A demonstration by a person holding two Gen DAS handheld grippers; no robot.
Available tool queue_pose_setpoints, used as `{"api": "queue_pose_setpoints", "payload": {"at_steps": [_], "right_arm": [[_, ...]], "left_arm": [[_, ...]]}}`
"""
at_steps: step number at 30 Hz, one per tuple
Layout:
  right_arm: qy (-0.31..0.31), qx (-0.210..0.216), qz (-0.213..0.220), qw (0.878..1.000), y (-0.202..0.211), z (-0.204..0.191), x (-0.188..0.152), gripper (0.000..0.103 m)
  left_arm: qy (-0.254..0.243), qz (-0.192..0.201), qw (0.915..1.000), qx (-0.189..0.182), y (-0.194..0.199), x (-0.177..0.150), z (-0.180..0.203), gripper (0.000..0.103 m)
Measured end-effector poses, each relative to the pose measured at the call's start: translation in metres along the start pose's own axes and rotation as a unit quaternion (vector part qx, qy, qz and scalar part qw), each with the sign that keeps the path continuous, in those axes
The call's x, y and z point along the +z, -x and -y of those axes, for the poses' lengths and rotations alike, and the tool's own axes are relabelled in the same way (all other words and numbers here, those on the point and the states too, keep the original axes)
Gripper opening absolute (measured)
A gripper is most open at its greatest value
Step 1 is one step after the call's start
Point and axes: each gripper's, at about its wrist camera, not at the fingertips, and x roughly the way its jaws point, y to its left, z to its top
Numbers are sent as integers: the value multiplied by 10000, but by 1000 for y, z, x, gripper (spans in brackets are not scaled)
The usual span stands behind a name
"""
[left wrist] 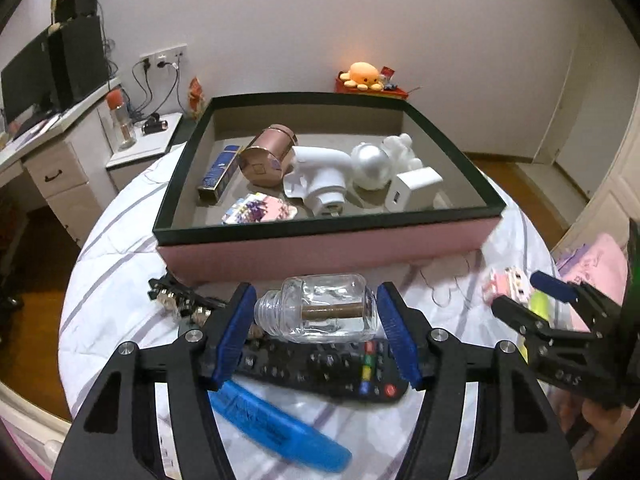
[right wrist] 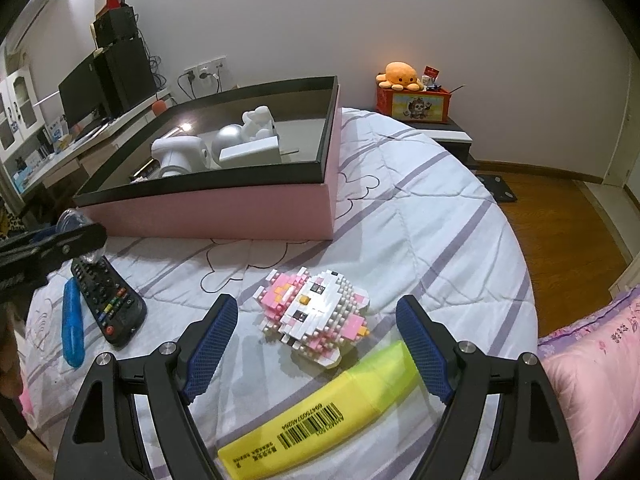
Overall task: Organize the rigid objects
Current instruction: 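Grasp the glass bottle with the left gripper while the right gripper grasps the lego Hello Kitty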
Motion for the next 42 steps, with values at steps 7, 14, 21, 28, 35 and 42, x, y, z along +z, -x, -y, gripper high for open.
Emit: {"api": "queue_pose_setpoints", "payload": {"at_steps": [7, 14, 21, 28, 35, 42], "right_arm": [[16, -110, -83, 9999, -4, -1, 0, 83], [-64, 245, 45, 9997, 0, -4, 6, 83], [-54, 648, -264, 9975, -15, -13, 3, 83], [255, 17, -333, 9991, -16, -21, 0, 62], [378, -119, -381, 9985, -11, -24, -4, 63], [548, -78, -360, 9978, -7, -29, -10, 61]], "left_arm": [[-120, 19, 9999, -80, 14, -11, 5, 64], [-157, 76, 9994, -299, 27, -20, 9, 64], [-185, -16, 9995, -253, 22, -24, 9, 64], [-230, 39, 9995, -227, 21, -24, 10, 64], [-269, -43, 9995, -127, 19, -34, 7, 64], [-364, -83, 9993, -10, 29, -50, -2, 73]]}}
